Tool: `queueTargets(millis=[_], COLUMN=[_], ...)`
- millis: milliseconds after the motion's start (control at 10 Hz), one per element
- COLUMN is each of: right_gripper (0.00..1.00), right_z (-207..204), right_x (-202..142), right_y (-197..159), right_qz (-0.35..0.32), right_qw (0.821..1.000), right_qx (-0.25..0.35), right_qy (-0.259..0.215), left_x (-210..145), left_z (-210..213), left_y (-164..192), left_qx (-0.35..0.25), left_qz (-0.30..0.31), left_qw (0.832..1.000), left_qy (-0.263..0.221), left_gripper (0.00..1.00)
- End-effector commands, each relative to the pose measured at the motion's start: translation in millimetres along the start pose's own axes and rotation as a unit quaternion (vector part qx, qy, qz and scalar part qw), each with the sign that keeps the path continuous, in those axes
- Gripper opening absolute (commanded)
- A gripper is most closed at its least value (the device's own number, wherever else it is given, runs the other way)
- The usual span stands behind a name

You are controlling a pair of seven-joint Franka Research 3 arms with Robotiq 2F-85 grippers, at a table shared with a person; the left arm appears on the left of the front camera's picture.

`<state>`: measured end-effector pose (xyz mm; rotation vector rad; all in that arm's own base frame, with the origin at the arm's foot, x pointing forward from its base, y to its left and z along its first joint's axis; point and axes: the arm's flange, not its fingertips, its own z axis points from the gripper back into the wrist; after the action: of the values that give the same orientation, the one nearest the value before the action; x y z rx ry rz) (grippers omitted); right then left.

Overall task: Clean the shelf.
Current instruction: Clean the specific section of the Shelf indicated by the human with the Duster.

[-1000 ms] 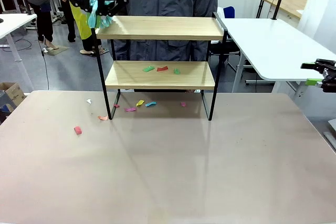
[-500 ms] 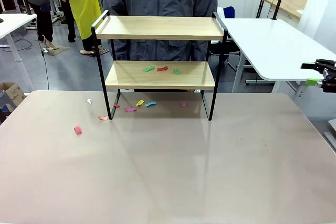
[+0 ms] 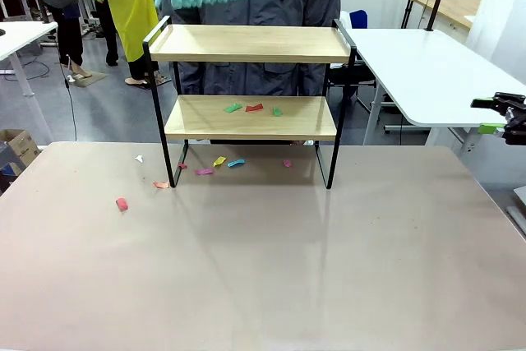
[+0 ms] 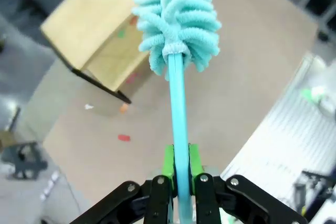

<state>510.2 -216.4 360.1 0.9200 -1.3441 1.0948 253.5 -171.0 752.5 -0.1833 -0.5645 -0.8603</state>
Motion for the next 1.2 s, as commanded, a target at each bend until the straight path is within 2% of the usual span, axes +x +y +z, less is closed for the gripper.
queueTargets(millis=[0, 100, 300, 400, 500, 600, 800, 900, 1100], right_gripper=[1.00, 1.00, 1.00, 1.00, 1.00, 1.00, 1.00, 1.00, 1.00], right_z=[-1, -1, -1, -1, -1, -1, -1, -1, -1], right_x=[3, 3, 3, 3, 3, 3, 3, 3, 3], right_y=[-1, -1, -1, -1, -1, -1, -1, -1, -1], right_qz=[0.003, 0.003, 0.003, 0.003, 0.003, 0.003, 0.003, 0.003, 0.003], right_qw=[1.000, 1.000, 1.000, 1.000, 1.000, 1.000, 1.000, 1.000, 1.000], right_qx=[-0.001, -0.001, -0.001, -0.001, -0.001, -0.001, -0.001, -0.001, -0.001], right_qy=[0.001, 0.001, 0.001, 0.001, 0.001, 0.001, 0.001, 0.001, 0.001], left_x=[-19, -19, -22, -20, -24, -32, -50, -60, -73], left_z=[-1, -9, -40, -59, -80, -97, -133, -143, -149], left_y=[10, 17, 15, 14, 16, 20, 26, 32, 49], left_qx=[-0.031, -0.057, -0.071, -0.086, -0.084, -0.091, -0.123, -0.121, -0.110], left_qz=[-0.122, -0.100, -0.176, -0.179, -0.223, -0.229, -0.246, -0.253, -0.230], left_qw=[0.992, 0.993, 0.977, 0.970, 0.952, 0.940, 0.902, 0.888, 0.893], left_qy=[-0.002, 0.020, 0.102, 0.142, 0.189, 0.237, 0.333, 0.363, 0.371], left_gripper=[0.13, 0.13, 0.13, 0.13, 0.13, 0.13, 0.13, 0.13, 0.13])
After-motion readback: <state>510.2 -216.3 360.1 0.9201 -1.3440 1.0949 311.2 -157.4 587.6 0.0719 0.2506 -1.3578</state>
